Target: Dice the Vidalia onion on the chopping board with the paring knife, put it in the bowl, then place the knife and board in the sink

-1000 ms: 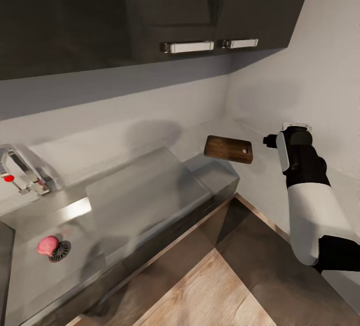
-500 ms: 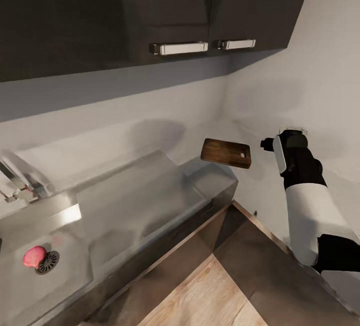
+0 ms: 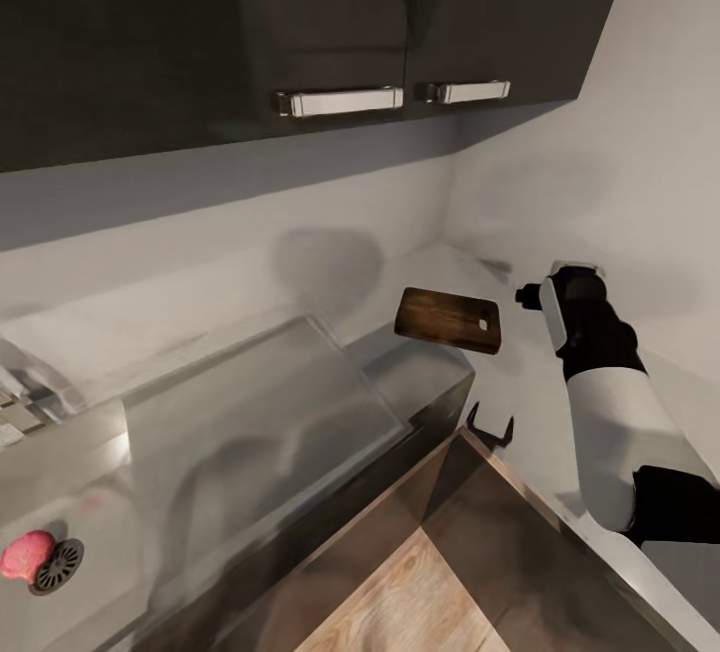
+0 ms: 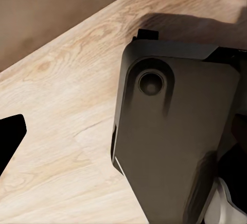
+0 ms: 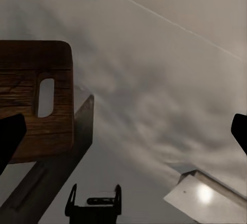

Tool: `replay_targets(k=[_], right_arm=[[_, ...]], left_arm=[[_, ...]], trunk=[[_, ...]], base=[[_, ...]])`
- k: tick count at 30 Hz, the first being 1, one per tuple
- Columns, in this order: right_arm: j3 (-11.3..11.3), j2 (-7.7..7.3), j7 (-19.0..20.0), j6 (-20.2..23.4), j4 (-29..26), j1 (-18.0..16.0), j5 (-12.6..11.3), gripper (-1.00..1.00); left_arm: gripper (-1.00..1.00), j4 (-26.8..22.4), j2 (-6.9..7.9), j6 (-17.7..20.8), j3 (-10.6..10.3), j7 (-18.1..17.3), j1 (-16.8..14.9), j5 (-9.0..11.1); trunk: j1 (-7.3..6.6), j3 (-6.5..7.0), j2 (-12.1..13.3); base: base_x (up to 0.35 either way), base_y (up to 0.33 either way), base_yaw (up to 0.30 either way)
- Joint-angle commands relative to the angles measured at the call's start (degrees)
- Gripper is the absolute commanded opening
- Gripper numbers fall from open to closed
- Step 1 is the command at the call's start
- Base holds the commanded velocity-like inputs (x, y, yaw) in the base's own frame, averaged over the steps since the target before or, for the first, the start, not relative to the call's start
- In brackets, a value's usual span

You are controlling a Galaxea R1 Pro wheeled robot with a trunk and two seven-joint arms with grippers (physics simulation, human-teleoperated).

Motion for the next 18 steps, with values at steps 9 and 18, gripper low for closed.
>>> replay_targets(k=[9,18], right_arm=[[0.00,0.00,0.03,-0.53,0.48,-0.05,0.19,1.00],[0.01,-0.01,0.03,-0.56,0.52,-0.05,0.16,1.00]], left_arm=[[1.00,0.18,-0.01,-0.22,-0.49,0.02,-0.09,0.44],[1.00,0.18,-0.09,-0.22,-0.53,0.04,-0.09,0.44]], trunk=[[0.03,-0.10,-0.11],[0.03,-0.10,-0.11]], base=[[0.005,-0.005,0.000],[0.000,0.000,0.000]])
